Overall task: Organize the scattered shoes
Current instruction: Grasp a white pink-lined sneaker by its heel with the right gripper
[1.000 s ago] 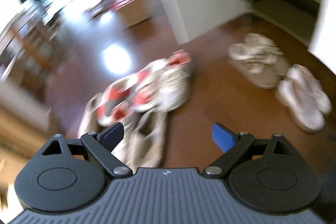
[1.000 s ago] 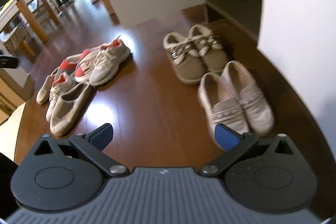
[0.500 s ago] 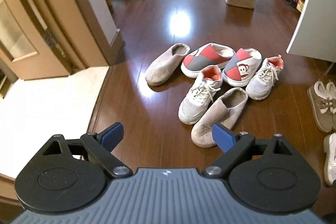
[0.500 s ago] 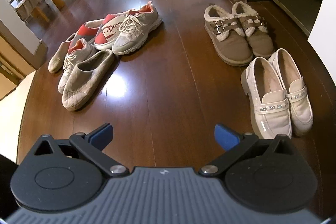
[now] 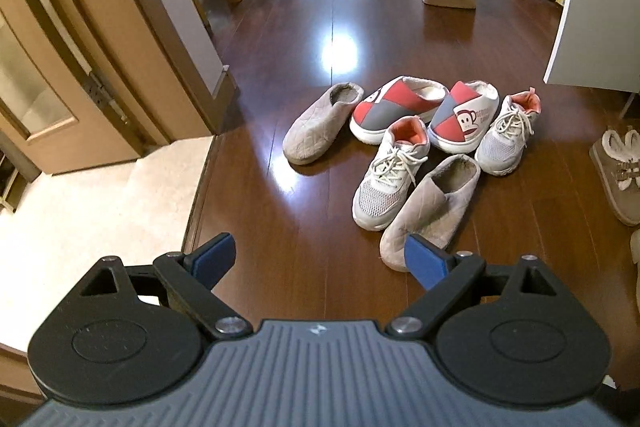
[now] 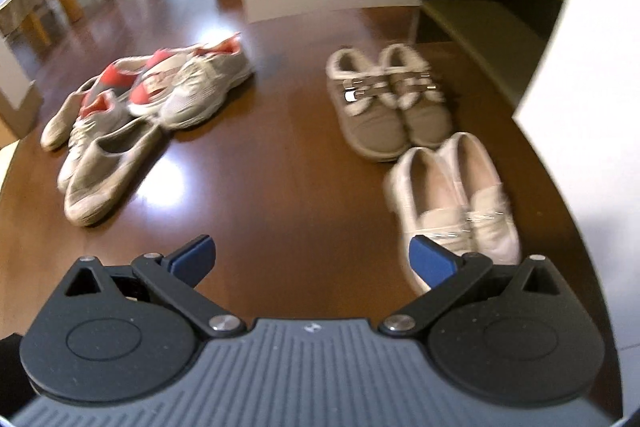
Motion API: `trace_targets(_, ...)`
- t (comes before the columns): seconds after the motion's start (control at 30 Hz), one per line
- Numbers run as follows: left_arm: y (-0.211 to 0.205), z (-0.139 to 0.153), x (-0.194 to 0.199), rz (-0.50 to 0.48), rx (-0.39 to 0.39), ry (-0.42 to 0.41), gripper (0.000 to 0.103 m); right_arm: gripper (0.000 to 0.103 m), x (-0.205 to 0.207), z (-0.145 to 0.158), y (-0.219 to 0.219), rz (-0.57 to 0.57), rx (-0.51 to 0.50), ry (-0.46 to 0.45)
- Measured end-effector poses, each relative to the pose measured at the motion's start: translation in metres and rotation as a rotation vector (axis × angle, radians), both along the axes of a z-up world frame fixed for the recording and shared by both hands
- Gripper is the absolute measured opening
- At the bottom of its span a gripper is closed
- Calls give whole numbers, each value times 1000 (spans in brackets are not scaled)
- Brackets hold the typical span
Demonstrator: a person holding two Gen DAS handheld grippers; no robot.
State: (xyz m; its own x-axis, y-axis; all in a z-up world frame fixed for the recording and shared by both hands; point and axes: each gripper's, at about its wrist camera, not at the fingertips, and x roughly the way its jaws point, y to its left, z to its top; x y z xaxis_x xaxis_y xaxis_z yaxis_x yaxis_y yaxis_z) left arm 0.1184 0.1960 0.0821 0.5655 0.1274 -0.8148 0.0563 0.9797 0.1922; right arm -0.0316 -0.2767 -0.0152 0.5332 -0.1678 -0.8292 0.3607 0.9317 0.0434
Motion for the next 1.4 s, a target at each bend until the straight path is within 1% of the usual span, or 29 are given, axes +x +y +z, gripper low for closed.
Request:
trace_targets(0.1, 5, 1, -1, 24, -22, 6, 93, 102, -7, 3, -11, -44, 9, -2)
trace_targets(0.2, 8, 4, 0, 40, -57, 5, 93, 102, -6, 5, -15, -60, 18, -8)
trace_targets(0.27, 7, 7, 1, 43, -76, 5, 93, 102, 1, 5, -14, -44, 21, -8)
trace_targets(0.33, 3, 6, 3, 32, -79, 8, 94, 102, 20, -5, -14, -17, 25, -9)
trace_targets(0.43, -7, -2, 10, -8, -50, 26, 95, 102, 50, -28, 0, 33, 67, 42)
trace_targets(0.47, -12, -7, 14, -28, -41, 34, 95, 102, 59, -36, 4, 50, 81, 59)
trace_targets(0.53, -28, -22, 30, -99, -23, 68, 95, 102, 79, -52, 14, 83, 109, 93)
trace_targets(0.63, -57, -47, 54, -180, 7, 98, 96, 102, 119, -71, 28, 127, 142, 114)
trace_targets(0.7, -77, -69, 72, -214, 14, 114, 96, 102, 145, -84, 38, 156, 164, 128)
trace_targets(0.73, -84, -79, 82, -215, 9, 113, 96, 102, 174, -94, 53, 175, 171, 136)
trace_targets(0.83, -99, -120, 114, -162, -31, 127, 96, 102, 238, -116, 69, 219, 142, 122)
trace_targets(0.9, -103, -145, 126, -111, -69, 146, 96, 102, 286, -129, 75, 229, 132, 91)
trace_targets(0.97, -102, -173, 134, -88, -119, 201, 95, 102, 334, -142, 78, 179, 145, 67)
trace_targets(1.03, -99, -191, 136, -69, -133, 236, 95, 102, 382, -154, 81, 129, 158, 44)
trace_targets(1.1, -96, -200, 137, -59, -131, 248, 95, 102, 414, -165, 88, 54, 126, 11)
trace_targets(1.17, -89, -204, 137, -43, -105, 243, 95, 102, 442, -176, 94, -14, 104, -4)
trace_targets(1.27, -78, -201, 137, -14, -103, 236, 95, 102, 477, -197, 101, -105, 88, 5)
trace_targets(1.33, -72, -200, 137, 1, -113, 240, 95, 102, 495, -216, 99, -148, 77, 67)
trace_targets(1.37, -70, -200, 136, 7, -127, 251, 95, 100, 496, -217, 99, -147, 78, 70)
trace_targets(1.4, -70, -200, 136, 8, -140, 266, 95, 85, 499, -228, 98, -110, 101, 74)
